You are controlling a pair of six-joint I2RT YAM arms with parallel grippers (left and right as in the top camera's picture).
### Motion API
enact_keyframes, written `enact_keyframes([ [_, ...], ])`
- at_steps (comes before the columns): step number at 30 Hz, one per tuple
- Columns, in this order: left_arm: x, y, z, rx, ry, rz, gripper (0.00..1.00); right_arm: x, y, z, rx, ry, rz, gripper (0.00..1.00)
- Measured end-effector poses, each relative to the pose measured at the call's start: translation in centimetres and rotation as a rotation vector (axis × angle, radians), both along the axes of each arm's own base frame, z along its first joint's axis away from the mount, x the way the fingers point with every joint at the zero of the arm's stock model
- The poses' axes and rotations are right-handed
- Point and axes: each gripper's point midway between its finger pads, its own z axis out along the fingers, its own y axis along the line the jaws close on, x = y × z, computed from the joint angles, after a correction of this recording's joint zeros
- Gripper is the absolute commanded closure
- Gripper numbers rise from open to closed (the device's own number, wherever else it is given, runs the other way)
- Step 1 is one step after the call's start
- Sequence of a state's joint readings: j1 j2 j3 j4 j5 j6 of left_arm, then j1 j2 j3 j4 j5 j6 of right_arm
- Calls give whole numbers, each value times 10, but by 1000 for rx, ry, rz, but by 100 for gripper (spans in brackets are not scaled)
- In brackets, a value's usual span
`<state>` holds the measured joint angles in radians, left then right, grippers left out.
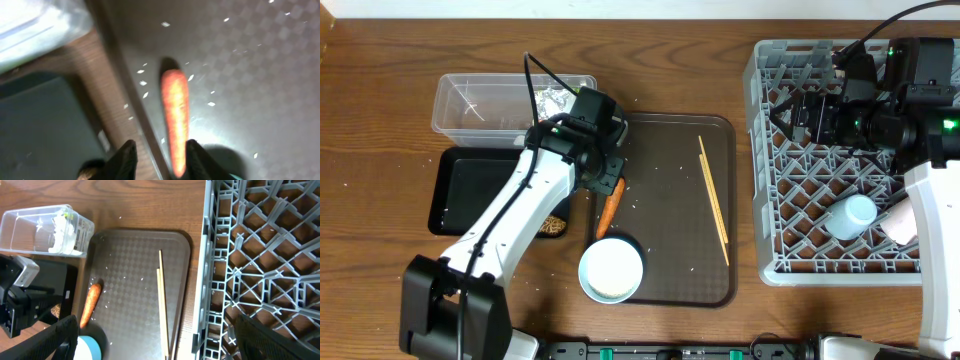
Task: Sort waste into correct bins and load items into the dishwasher rack
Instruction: 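Reach the left gripper to the carrot on the brown tray and grasp it, then carry the carrot left and drop it onto the black tray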
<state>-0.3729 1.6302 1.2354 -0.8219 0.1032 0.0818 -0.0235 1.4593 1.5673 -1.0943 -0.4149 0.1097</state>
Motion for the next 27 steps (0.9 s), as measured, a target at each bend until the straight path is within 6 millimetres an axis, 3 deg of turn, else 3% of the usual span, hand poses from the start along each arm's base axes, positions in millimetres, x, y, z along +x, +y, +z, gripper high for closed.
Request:
enact_keyframes([
  [6, -6, -13, -42, 3, 78, -37, 53, 0, 0, 0, 0, 0, 0, 8],
  [10, -12, -11, -78, 40, 162, -37, 51, 0, 0, 0, 0, 3, 0, 8],
  [13, -10, -10, -92, 55, 176, -35, 51, -1, 0, -1, 0, 4, 0, 8],
  [16, -12, -8, -100, 69, 193, -33, 53, -1, 0, -1, 0, 5, 0, 8],
  [20, -10, -7, -102, 82, 190, -31, 69, -1, 0, -1, 0, 5, 0, 8],
  [27, -16, -4, -101, 94, 220, -34, 78, -1, 0, -1, 0, 5, 0, 8],
])
